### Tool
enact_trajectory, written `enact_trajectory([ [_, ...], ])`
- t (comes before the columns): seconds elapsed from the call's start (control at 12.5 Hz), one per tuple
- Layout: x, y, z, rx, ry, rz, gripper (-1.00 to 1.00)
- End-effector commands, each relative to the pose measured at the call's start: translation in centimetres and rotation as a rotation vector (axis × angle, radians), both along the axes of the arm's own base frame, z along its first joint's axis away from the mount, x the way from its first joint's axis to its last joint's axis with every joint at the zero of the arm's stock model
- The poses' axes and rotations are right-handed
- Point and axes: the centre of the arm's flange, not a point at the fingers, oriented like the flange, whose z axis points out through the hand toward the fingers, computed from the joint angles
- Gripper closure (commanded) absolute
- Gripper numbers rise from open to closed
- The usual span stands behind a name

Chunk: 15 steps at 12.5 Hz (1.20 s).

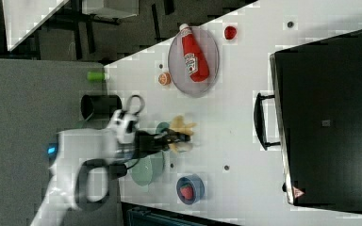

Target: Pick Banana and place it in mug.

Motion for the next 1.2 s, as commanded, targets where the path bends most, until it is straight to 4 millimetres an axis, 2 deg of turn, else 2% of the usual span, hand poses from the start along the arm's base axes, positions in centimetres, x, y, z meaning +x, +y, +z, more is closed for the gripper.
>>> enact_trajectory([
  [0.08, 0.3, 3.3, 2.8, -0.015, 0.005, -0.06, 0.36],
  [0.32, -0.3, 8.5, 3.2, -0.022, 0.004, -0.08, 0.36],
  [0.64, -1.8, 16.6, 2.3, 0.005, 0.03, -0.23, 0.36],
  [0.88, -2.6, 20.8, 0.6, -0.001, 0.04, -0.319, 0.36],
  [1.2, -2.1, 24.7, -3.8, 0.033, 0.024, -0.376, 0.36],
])
